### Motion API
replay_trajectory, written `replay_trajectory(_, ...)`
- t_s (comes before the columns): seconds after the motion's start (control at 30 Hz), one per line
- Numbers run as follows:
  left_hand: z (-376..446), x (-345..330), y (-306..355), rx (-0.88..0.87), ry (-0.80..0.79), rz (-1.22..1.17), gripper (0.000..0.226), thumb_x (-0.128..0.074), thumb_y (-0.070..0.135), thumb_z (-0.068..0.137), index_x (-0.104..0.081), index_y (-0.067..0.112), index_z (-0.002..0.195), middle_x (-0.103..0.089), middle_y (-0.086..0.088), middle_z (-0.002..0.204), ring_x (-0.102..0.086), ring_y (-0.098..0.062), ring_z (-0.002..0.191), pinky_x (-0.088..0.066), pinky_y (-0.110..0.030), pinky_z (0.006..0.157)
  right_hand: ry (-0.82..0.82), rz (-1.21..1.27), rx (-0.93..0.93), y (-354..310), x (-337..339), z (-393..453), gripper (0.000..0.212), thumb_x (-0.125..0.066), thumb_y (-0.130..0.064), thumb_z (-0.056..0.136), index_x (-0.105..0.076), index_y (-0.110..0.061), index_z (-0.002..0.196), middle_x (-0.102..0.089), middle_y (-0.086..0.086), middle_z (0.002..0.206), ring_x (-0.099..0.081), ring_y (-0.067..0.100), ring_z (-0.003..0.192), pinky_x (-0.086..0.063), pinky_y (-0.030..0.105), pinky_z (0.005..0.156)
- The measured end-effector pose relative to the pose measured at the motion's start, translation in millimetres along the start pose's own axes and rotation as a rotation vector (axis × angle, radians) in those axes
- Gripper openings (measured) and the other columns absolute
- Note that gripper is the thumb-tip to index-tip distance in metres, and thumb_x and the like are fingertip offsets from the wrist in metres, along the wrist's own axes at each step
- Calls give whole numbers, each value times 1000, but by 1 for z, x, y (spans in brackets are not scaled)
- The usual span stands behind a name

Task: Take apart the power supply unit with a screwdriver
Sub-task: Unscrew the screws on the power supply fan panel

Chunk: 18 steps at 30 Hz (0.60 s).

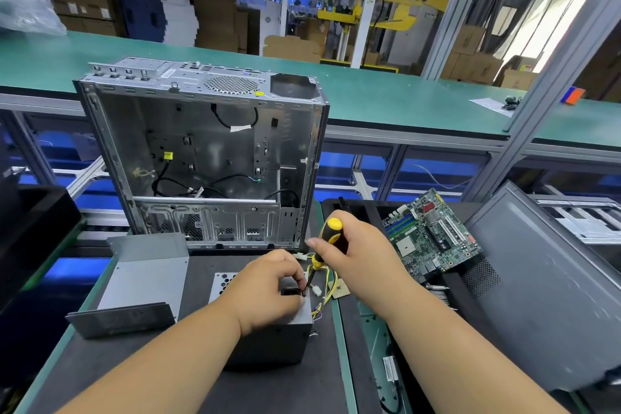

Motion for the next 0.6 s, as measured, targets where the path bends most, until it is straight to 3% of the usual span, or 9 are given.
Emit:
replay_trajectory(0.2,1,-1,-1,-3,-1,9,14,-71,26,70,-63,36,76,-55,20,102,-54,-3,100,-47,-34,90,-56,6,51,-4,0,7,24,-67,-40,89,-47,-31,82,-54,-8,84,-50,5,73,-37,18,62)
replay_trajectory(0.27,1,-1,-1,2,3,10,17,-71,24,70,-62,37,74,-55,20,101,-55,-3,101,-46,-35,92,-55,97,18,-3,-1,9,22,-73,-33,86,-52,-35,92,-58,-11,86,-54,4,77,-41,16,65)
replay_trajectory(0.33,2,-1,0,9,0,19,19,-70,25,69,-59,40,76,-54,19,102,-55,-3,100,-46,-34,92,-32,154,-1,-3,-2,10,38,-75,-26,84,-48,-43,104,-63,-13,87,-58,2,81,-44,11,66)
replay_trajectory(0.4,2,-1,0,15,-8,27,19,-70,27,69,-58,41,77,-54,19,102,-55,-3,99,-47,-35,92,-35,171,25,-5,-4,11,45,-70,-16,86,-44,-47,107,-64,-17,89,-61,1,84,-49,16,73)
replay_trajectory(0.5,2,-1,0,13,-20,16,14,-69,29,69,-60,37,75,-55,17,102,-56,-7,101,-46,-37,93,-44,206,37,-7,-11,9,44,-58,-8,88,-46,-48,105,-63,-16,91,-64,8,88,-54,36,77)
replay_trajectory(0.6,1,-1,0,3,-20,12,13,-70,27,70,-60,35,75,-54,16,101,-55,-8,102,-46,-38,93,47,236,67,-8,-14,6,24,-63,-32,85,-51,-42,103,-61,-14,92,-60,8,86,-51,32,75)
Point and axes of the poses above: each hand's wrist, its own z-axis towards the middle knuckle, its own x-axis out of the back of the hand, y = z × x, the point moved 3 cm from there along z, towards the middle knuckle
